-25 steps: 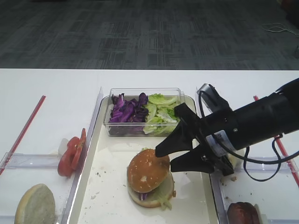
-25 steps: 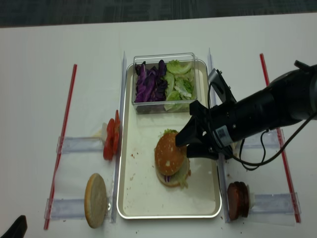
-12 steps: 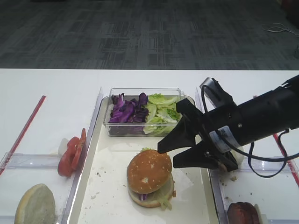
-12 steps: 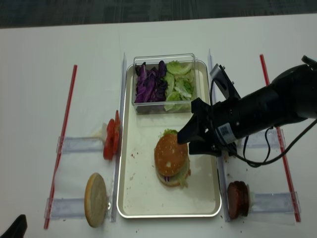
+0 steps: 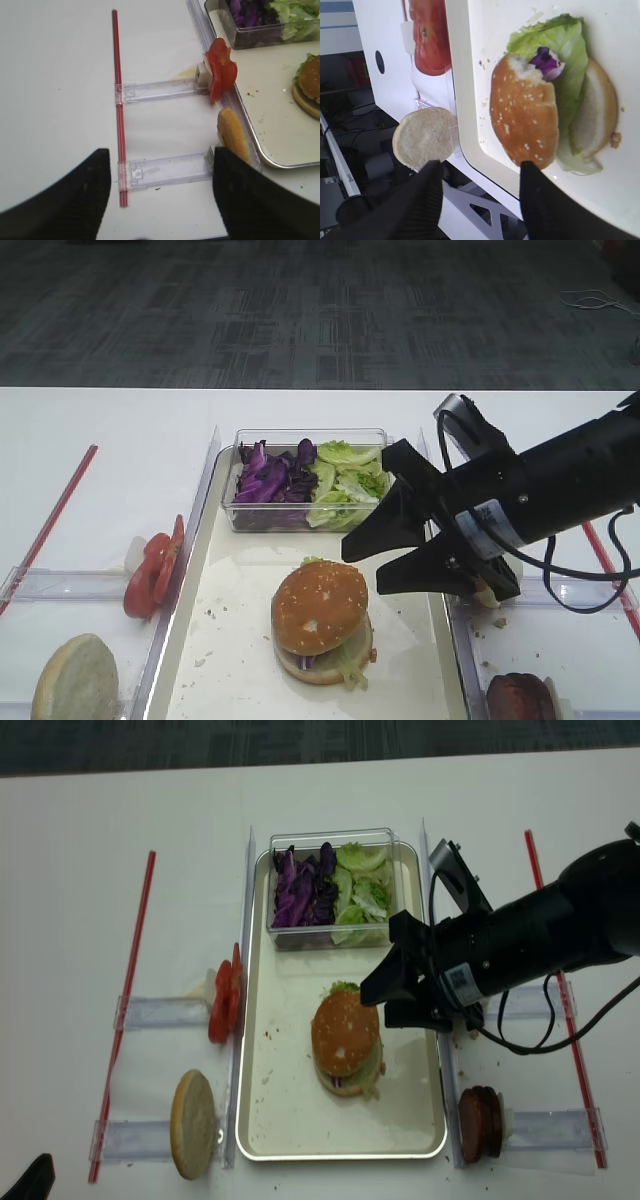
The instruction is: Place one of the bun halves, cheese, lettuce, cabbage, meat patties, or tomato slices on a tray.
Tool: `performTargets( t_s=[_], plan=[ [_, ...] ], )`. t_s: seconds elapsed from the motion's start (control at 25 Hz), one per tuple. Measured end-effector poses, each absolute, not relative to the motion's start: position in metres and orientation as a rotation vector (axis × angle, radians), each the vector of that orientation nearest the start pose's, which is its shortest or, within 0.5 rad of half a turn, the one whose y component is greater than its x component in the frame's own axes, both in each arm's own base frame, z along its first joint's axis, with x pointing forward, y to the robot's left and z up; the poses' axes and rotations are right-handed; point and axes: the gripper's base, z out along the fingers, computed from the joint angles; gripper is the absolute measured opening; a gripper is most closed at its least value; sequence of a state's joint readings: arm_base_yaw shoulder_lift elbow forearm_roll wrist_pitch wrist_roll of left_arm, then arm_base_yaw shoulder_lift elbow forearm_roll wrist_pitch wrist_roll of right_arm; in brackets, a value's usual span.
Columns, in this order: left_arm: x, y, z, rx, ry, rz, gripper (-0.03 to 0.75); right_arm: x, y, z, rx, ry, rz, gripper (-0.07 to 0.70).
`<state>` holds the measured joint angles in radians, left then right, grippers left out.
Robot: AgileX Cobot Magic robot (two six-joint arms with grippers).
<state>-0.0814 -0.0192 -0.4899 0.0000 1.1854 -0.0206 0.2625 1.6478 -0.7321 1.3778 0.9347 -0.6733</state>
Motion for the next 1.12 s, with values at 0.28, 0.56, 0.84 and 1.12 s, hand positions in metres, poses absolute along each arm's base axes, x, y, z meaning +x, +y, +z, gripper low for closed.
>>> performTargets(
  t_s=[0.28, 0.56, 0.84, 1.12],
  plan=[
    [-0.012, 0.001, 0.265, 0.066, 2.159, -0.059, 0.421, 0.251, 0.139, 0.204, 0.026, 2.753, 1.391, 0.38],
    [-0.012, 0.001, 0.265, 0.066, 2.159, -0.059, 0.421, 0.265, 0.136, 0.233, -0.075, 2.835, 1.201, 0.38],
    [-0.012, 0.001, 0.265, 0.066, 2.159, -0.059, 0.421, 0.281, 0.126, 0.265, -0.143, 2.939, 0.909, 0.38],
    [-0.012, 0.001, 0.265, 0.066, 2.159, -0.059, 0.421, 0.289, 0.111, 0.289, -0.149, 3.002, 0.59, 0.38]
  ],
)
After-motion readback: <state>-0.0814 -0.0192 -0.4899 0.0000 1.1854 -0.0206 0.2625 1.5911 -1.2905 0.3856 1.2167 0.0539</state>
